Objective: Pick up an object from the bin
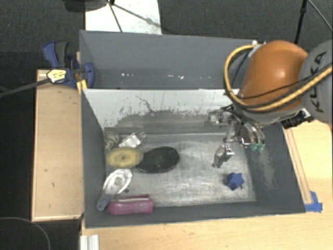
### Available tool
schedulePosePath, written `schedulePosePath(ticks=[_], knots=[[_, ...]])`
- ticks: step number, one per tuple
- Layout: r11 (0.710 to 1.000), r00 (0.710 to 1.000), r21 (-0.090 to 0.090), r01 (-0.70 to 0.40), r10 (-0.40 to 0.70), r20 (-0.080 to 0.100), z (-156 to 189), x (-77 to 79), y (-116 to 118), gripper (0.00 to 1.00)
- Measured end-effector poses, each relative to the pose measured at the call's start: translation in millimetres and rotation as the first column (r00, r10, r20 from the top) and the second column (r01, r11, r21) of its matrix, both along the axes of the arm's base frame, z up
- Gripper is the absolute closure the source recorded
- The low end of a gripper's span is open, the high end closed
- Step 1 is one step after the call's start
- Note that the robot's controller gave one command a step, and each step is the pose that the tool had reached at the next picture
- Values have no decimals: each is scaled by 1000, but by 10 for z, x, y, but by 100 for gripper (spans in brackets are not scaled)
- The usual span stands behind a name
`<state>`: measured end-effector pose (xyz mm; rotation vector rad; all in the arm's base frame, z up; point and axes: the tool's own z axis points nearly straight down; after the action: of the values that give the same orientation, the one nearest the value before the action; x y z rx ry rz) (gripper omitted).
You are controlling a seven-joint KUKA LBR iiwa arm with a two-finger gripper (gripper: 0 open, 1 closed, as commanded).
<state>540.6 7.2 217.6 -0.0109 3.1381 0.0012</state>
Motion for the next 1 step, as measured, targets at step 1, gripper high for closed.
schedulePosePath(ticks=[1], knots=[[984,984,1,-175,175,-7,-1310,52,563,0]])
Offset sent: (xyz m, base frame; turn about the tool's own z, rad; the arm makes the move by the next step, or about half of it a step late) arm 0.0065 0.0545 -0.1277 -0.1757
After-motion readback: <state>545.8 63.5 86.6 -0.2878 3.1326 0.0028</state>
